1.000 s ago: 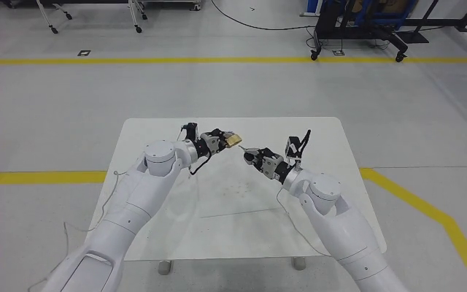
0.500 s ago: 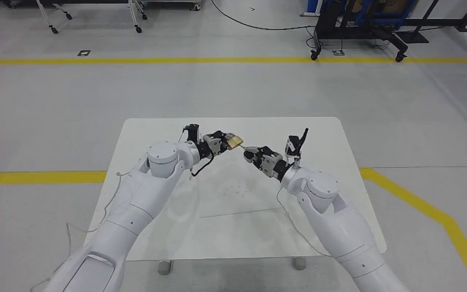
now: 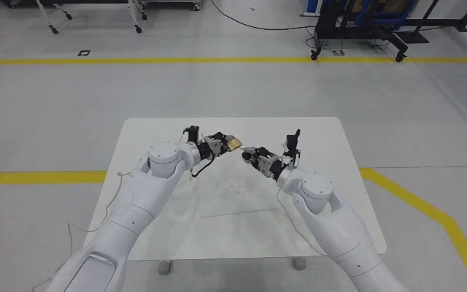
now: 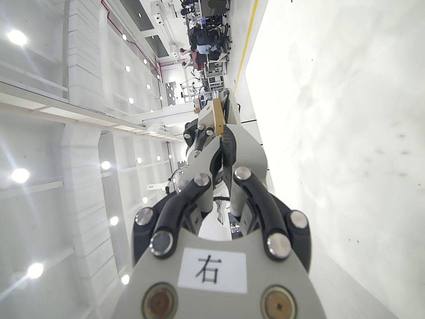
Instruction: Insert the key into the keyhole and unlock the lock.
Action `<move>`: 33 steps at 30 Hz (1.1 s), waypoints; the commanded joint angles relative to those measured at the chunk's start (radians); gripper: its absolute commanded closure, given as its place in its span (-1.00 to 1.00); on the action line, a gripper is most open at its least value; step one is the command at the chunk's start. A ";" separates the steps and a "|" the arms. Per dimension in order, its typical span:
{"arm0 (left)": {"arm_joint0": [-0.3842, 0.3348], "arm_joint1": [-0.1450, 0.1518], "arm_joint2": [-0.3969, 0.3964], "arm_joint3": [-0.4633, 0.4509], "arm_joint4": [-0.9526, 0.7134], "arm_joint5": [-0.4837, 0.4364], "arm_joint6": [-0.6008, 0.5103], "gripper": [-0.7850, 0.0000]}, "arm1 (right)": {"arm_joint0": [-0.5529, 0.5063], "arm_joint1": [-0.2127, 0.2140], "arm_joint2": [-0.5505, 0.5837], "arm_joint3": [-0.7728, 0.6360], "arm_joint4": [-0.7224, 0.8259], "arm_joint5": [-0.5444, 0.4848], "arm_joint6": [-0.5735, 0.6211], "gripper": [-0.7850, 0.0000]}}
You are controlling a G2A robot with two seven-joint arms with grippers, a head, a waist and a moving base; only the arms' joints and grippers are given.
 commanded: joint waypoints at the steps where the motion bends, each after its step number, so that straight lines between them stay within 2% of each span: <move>1: 0.001 -0.002 -0.004 0.002 -0.013 0.013 0.000 1.00 | -0.002 -0.002 -0.009 -0.003 -0.022 -0.010 -0.015 1.00; 10: 0.008 -0.009 -0.017 0.002 -0.040 0.038 0.019 1.00 | -0.010 -0.012 -0.041 -0.010 -0.086 -0.033 -0.097 1.00; 16: 0.012 -0.012 -0.016 -0.007 -0.011 0.027 0.044 1.00 | -0.010 -0.022 -0.053 -0.007 -0.069 -0.047 -0.123 1.00; 33: 0.022 -0.014 -0.027 -0.020 0.020 0.020 0.007 1.00 | 0.006 -0.034 -0.049 0.008 -0.066 -0.030 -0.120 1.00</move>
